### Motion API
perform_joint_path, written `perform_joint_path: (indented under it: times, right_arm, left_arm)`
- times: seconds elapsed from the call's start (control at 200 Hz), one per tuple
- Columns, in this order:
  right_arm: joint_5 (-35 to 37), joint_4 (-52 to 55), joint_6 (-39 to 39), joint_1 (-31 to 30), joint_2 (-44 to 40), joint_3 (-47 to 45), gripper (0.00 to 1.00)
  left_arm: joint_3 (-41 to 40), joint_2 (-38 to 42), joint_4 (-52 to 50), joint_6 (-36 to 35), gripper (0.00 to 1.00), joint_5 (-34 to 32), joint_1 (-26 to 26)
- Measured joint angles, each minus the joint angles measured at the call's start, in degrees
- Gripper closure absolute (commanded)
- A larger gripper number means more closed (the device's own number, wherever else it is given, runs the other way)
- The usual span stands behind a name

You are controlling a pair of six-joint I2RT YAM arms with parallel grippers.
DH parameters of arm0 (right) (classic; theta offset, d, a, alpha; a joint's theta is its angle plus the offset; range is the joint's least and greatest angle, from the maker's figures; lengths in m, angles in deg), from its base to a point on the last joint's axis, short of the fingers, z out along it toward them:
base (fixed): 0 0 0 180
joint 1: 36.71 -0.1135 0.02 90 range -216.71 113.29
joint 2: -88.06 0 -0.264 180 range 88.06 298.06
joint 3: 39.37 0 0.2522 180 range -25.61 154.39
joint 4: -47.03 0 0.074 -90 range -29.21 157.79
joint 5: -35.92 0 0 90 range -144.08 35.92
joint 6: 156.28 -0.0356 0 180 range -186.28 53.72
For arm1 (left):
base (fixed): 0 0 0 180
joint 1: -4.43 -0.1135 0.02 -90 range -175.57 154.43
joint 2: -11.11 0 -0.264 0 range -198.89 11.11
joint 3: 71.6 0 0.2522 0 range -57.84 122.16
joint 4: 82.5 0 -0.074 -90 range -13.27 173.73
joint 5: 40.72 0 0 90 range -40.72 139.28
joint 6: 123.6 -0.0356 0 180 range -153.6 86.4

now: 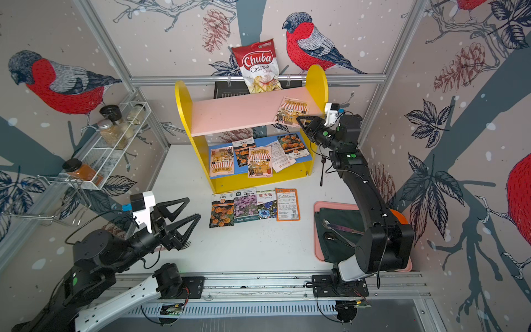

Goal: Take the seed bag off the shelf
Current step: Pick up the seed packet from the shelf.

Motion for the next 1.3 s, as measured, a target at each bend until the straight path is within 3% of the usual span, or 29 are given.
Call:
perform_joint_path:
  times: [0.33, 0.695, 0.975, 1.301]
  right_arm:
    - [-0.5, -1.09, -0.17, -0.04, 1.18, 1.55, 0.72]
    - [-0.85, -1.05, -0.15, -0.04, 1.53, 1.55, 1.0]
    - [-2.19, -0.37, 0.76, -0.04, 0.28, 1.79, 1.0]
    - [-3.87, 3.52, 6.43, -0.96, -8.83, -1.07, 1.0]
  left_arm:
    - [-0.22, -0.33, 0.0, 0.02, 0.02, 0.07, 0.0]
    - [-0.26, -0.31, 0.02, 0.02, 0.02, 0.02, 0.0]
    - [-0.22, -1.81, 0.87, 1.25, 0.02, -0.92, 0.0]
    - [2.29, -11.32, 5.29, 5.18, 0.02, -1.44, 0.0]
